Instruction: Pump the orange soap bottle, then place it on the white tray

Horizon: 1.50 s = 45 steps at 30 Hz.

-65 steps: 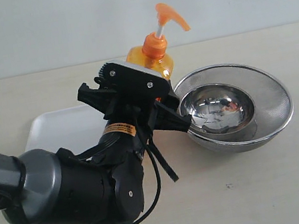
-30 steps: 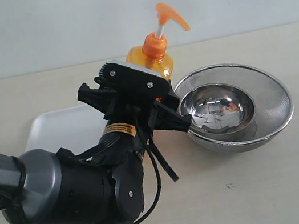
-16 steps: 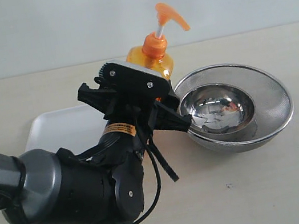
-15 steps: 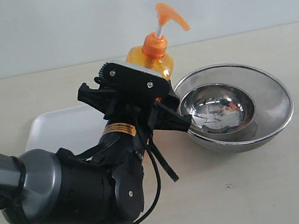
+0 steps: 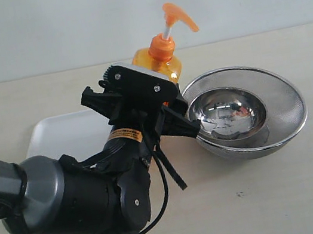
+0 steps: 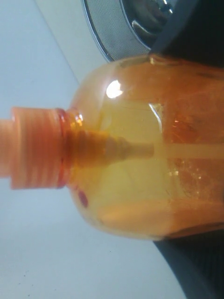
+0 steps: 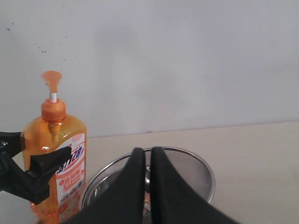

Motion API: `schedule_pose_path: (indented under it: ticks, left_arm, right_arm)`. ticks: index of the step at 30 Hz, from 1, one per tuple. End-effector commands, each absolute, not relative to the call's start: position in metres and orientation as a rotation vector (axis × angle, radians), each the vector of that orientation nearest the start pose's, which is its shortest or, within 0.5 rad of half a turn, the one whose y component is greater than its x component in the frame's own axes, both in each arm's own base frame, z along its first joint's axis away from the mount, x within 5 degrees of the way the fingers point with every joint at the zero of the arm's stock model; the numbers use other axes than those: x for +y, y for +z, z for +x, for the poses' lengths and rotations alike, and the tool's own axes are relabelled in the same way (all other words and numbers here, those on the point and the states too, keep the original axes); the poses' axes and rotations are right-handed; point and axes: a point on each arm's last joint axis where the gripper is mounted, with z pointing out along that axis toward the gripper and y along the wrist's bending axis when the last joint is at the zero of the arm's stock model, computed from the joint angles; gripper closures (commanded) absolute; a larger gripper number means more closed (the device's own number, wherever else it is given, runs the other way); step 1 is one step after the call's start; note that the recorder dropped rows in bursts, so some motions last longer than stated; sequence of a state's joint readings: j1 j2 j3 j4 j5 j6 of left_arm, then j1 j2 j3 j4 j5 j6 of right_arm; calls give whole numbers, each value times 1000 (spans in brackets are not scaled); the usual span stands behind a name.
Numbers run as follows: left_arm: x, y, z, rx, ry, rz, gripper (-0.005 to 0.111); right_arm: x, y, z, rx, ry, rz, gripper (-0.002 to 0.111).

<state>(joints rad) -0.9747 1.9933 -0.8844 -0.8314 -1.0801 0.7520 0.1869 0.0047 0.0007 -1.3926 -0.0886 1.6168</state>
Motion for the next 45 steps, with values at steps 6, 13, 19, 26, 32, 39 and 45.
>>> schedule_pose_path:
  ticks: [6, 13, 19, 26, 32, 39, 45]
  left_arm:
    - [-273, 174, 258, 1470, 80, 450, 102]
    - [-273, 174, 258, 1468, 80, 449, 102]
    - [-272, 176, 258, 1453, 82, 428, 102]
    - [-269, 177, 258, 1453, 79, 389, 102]
    - [-265, 184, 258, 1463, 92, 351, 102]
    - [-261, 204, 256, 1438, 98, 320, 102]
    - [-259, 209, 256, 1436, 100, 304, 102]
  right_arm:
    - [18, 215, 53, 1479, 388, -49, 108]
    - [18, 215, 53, 1479, 388, -49, 108]
    - [18, 215, 53, 1479, 388, -49, 108]
    - [18, 215, 53, 1479, 388, -49, 108]
    - [18, 215, 53, 1479, 388, -49, 108]
    - [18, 215, 53, 1479, 388, -49, 108]
    - [18, 215, 53, 1479, 389, -50, 108]
